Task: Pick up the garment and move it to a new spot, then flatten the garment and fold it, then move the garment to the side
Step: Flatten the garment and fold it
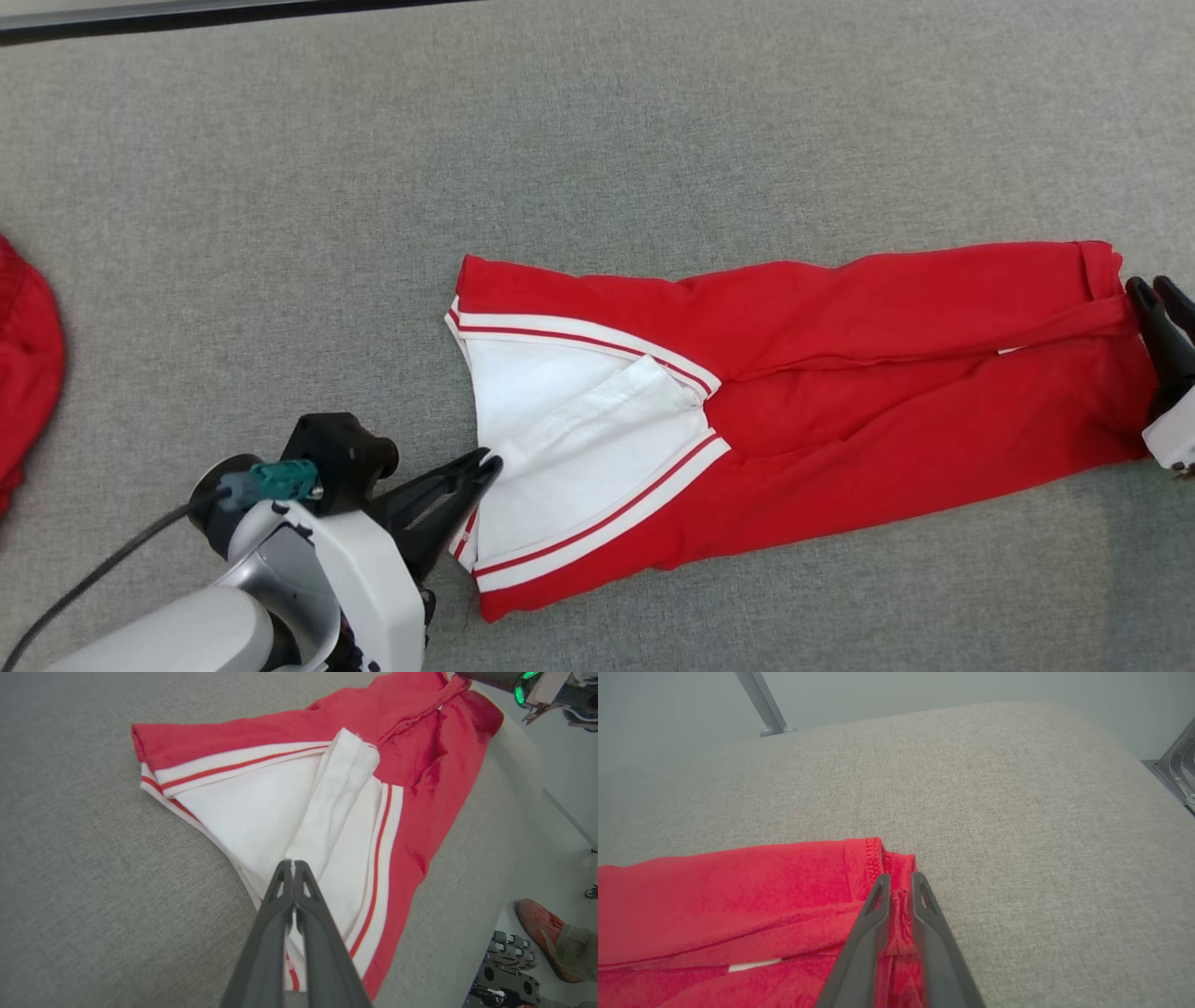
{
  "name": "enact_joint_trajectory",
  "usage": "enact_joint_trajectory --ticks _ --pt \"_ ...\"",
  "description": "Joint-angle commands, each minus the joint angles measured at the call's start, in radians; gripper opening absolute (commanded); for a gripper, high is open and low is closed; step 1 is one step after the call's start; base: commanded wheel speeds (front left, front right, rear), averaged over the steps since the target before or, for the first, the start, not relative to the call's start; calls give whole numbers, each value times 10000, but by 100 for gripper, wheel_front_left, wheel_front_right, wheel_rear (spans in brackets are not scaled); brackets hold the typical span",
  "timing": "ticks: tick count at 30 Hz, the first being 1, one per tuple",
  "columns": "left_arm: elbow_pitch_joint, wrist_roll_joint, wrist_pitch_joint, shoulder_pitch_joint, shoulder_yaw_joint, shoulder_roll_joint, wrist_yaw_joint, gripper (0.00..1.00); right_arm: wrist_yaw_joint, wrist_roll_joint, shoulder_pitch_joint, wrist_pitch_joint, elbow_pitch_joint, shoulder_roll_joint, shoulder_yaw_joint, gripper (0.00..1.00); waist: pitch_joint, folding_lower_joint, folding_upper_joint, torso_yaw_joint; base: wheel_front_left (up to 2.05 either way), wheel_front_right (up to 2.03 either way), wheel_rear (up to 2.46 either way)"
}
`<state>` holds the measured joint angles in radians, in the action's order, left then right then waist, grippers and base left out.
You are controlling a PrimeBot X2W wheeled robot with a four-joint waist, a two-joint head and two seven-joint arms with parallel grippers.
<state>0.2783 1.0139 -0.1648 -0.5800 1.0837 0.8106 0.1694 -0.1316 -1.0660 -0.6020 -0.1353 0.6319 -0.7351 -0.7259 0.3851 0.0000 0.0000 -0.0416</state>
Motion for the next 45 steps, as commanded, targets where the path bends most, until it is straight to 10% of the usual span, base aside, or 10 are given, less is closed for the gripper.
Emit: enact_joint_trajectory --ticks 1,7,18,31,45 --pt "-190 -245 586 302 -94 -202 237 100 18 -244 314 -317 55 103 265 100 -242 0 0 -6 0 0 0" --pt "-623 -822 3463 1561 -834 -905 1625 100 14 -1086 1651 -944 128 133 1105 100 -948 0 0 128 0 0 0" --pt "-1003 -3775 4307 4176 -3241 -3019 3267 100 12 -1512 3409 -1303 145 690 3156 100 -1842 0 0 1239 0 0 0" --pt "-1840 -7221 4309 5516 -4572 -5357 2602 100 12 -1019 3284 -795 2276 1256 3355 100 -2209 0 0 2365 0 0 0" --pt "-2264 -8342 4310 6262 -5479 -6168 1401 100 11 139 2650 -1274 3529 443 4093 100 -2522 0 0 2724 0 0 0"
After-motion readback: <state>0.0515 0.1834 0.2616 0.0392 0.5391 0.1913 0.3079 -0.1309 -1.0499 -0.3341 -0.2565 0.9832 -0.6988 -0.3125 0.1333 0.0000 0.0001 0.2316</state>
